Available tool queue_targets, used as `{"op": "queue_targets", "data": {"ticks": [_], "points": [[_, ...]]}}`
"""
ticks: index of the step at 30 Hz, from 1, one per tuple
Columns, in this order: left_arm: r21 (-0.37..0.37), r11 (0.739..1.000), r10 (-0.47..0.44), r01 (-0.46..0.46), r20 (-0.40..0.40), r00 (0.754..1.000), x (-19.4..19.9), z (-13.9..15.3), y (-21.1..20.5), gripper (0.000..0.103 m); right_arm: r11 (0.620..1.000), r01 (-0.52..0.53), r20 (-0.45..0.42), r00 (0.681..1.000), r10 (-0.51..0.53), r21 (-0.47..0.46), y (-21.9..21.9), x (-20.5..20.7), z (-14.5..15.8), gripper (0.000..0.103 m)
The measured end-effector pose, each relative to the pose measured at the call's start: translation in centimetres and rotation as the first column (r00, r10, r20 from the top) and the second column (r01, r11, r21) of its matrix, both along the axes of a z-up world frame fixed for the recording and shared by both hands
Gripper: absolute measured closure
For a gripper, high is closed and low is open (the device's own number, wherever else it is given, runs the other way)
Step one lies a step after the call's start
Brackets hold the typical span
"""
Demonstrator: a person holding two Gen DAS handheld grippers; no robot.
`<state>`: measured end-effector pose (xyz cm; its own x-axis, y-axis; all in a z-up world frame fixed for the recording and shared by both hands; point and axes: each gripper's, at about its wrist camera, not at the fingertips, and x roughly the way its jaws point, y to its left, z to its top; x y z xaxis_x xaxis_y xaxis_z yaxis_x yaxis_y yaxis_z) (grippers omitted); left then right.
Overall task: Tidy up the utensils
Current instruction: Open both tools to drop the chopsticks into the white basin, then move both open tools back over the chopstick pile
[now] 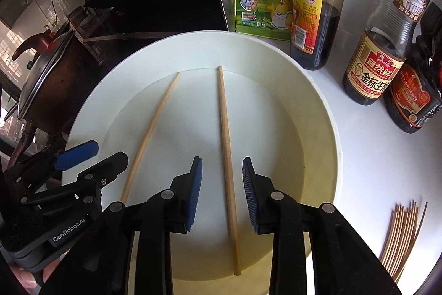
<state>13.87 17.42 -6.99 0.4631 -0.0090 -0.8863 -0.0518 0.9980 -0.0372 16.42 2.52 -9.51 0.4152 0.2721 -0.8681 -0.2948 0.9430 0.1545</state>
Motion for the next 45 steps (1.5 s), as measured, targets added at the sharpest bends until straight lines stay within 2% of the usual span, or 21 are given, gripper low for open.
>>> {"op": "queue_targets", "data": {"ticks": [7, 11, 15, 20, 22, 29, 37, 45], "points": [[0.016, 1.0, 0.01, -0.011, 0.043, 0.999, -1.2, 1.8, -0.6, 0.042, 1.0, -0.002, 0.053, 0.999, 0.001, 0.02, -1.5, -1.7, 1.9, 0.067], [0.023, 1.0, 0.017, -0.018, 0.056, 0.998, -2.2, 2.5, -1.1, 0.03, 1.0, 0.0, 0.079, 0.997, -0.002, 0.027, -2.4, -3.1, 3.0, 0.058], [0.028, 0.999, 0.015, -0.017, 0.068, 0.998, -3.3, 3.2, -2.0, 0.027, 0.999, 0.005, 0.077, 0.997, -0.008, 0.034, -3.6, -4.5, 3.4, 0.058], [0.035, 0.999, 0.008, -0.011, 0.091, 0.996, -4.7, 4.2, -3.7, 0.018, 0.998, 0.033, 0.083, 0.996, -0.037, 0.048, -5.8, -6.5, 4.1, 0.051], [0.034, 0.999, -0.003, 0.0, 0.104, 0.995, -5.3, 4.6, -4.6, 0.018, 0.997, 0.058, 0.082, 0.995, -0.062, 0.05, -7.2, -7.5, 4.3, 0.05], [0.019, 0.997, -0.077, 0.075, 0.14, 0.987, -7.4, 5.9, -9.1, 0.014, 0.987, 0.162, 0.074, 0.984, -0.163, 0.018, -13.5, -11.7, 3.8, 0.045], [-0.008, 0.979, -0.201, 0.206, 0.193, 0.96, -9.8, 7.0, -15.7, 0.014, 0.94, 0.341, 0.082, 0.938, -0.338, -0.028, -22.7, -16.2, 2.9, 0.044], [-0.011, 0.951, -0.302, 0.308, 0.164, 0.939, -11.2, 5.0, -22.0, 0.014, 0.908, 0.406, 0.09, 0.913, -0.398, -0.104, -28.3, -18.1, 0.6, 0.044]]}}
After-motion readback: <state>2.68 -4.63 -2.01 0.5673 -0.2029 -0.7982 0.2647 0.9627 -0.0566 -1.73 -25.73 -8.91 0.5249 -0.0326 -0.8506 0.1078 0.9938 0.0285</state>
